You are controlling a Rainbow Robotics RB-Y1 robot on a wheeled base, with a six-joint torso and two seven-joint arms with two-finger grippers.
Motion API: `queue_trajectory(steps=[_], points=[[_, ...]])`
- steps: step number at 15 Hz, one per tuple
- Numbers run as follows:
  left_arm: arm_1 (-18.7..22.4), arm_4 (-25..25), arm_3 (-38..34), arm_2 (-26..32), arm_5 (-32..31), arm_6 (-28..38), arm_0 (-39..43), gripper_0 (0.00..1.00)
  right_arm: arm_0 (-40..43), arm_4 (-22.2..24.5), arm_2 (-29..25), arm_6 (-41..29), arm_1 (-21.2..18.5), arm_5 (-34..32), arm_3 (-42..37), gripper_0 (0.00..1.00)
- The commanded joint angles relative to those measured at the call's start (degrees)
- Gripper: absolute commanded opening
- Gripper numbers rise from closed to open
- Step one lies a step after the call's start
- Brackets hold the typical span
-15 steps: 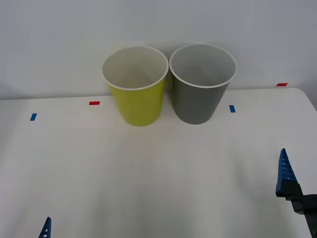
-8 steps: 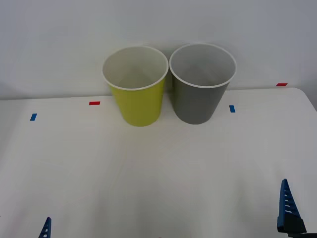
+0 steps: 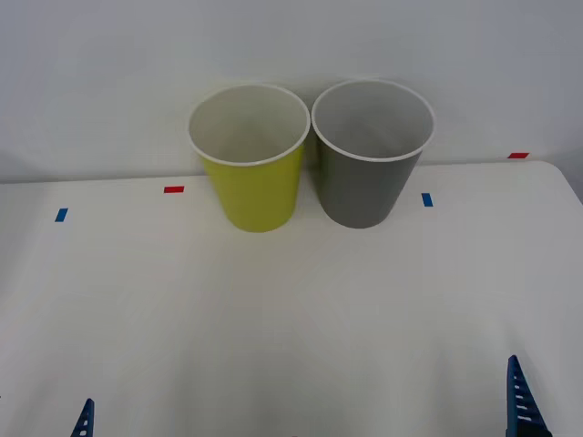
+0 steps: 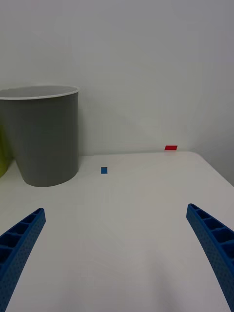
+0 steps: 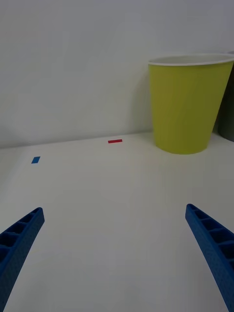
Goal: Put cans in the gray bin and PET bottles in the light green bin.
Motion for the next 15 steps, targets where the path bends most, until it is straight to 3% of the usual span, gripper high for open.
queue_trajectory(steps=[1,15], points=[[0.0,0.0,0.0,0.0,0.0,0.0,0.0,1.0,0.0,0.1,0.0,0.0,-0.2,0.0,0.0,1.0],[0.0,0.0,0.0,0.0,0.0,0.0,0.0,1.0,0.0,0.1,0.0,0.0,-0.2,0.0,0.0,1.0]])
